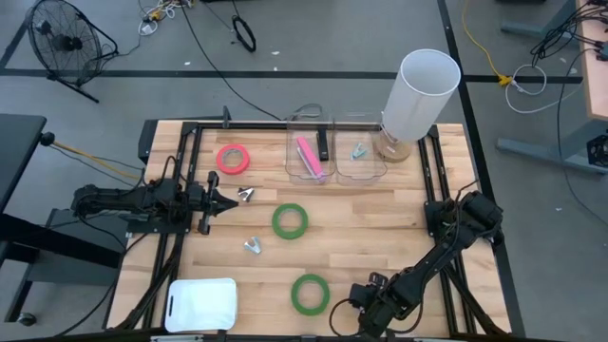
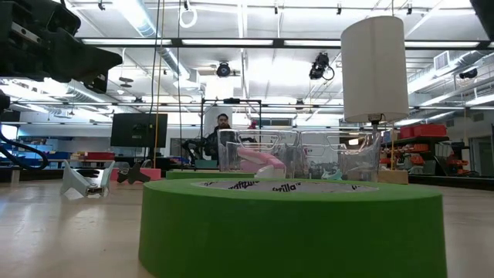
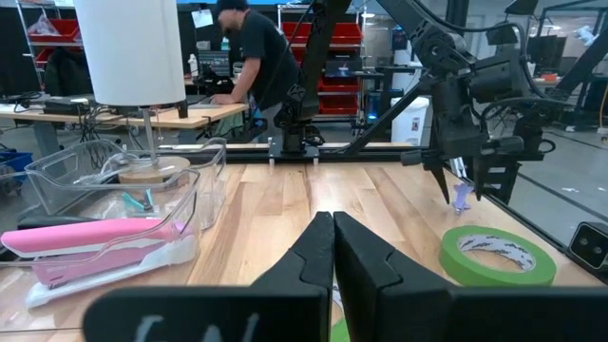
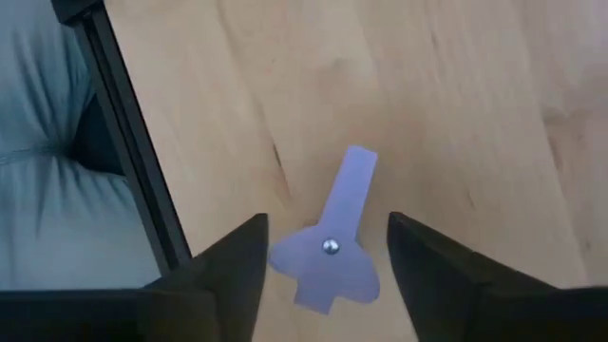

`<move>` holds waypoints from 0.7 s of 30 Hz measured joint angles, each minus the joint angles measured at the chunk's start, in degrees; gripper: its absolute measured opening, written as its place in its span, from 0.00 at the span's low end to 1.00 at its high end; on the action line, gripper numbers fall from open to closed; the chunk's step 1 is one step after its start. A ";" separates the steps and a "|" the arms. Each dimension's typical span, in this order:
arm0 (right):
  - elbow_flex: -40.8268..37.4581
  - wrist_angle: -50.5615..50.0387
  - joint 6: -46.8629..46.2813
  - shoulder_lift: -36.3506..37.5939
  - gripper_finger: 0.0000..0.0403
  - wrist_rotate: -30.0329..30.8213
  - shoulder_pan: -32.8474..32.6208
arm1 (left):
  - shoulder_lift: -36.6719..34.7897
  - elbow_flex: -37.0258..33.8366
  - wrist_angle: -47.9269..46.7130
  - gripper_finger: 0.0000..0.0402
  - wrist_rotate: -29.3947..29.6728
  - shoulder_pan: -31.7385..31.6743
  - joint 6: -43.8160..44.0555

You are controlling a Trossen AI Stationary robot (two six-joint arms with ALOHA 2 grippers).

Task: Pick and place Stapler, Stapler remover, tape
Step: Put the purple staple remover into the right transparent bin

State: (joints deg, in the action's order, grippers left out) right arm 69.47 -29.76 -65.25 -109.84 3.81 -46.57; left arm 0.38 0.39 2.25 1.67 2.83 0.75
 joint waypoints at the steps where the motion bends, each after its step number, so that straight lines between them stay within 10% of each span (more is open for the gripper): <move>1: 0.00 -0.07 0.24 0.00 0.51 -0.17 -0.01 | 0.00 0.02 0.00 0.04 0.00 0.00 0.00; 7: 0.00 -0.07 1.39 0.00 0.19 -2.42 -0.04 | 0.00 0.02 -0.01 0.04 0.00 0.00 0.00; 21: 0.07 -4.73 4.37 1.68 0.19 -1.45 1.56 | 0.00 0.02 -0.01 0.04 0.00 -0.02 0.01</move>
State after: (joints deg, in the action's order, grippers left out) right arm 69.54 -34.48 -60.88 -108.16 2.36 -45.00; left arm 0.38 0.40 2.24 1.67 2.81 0.76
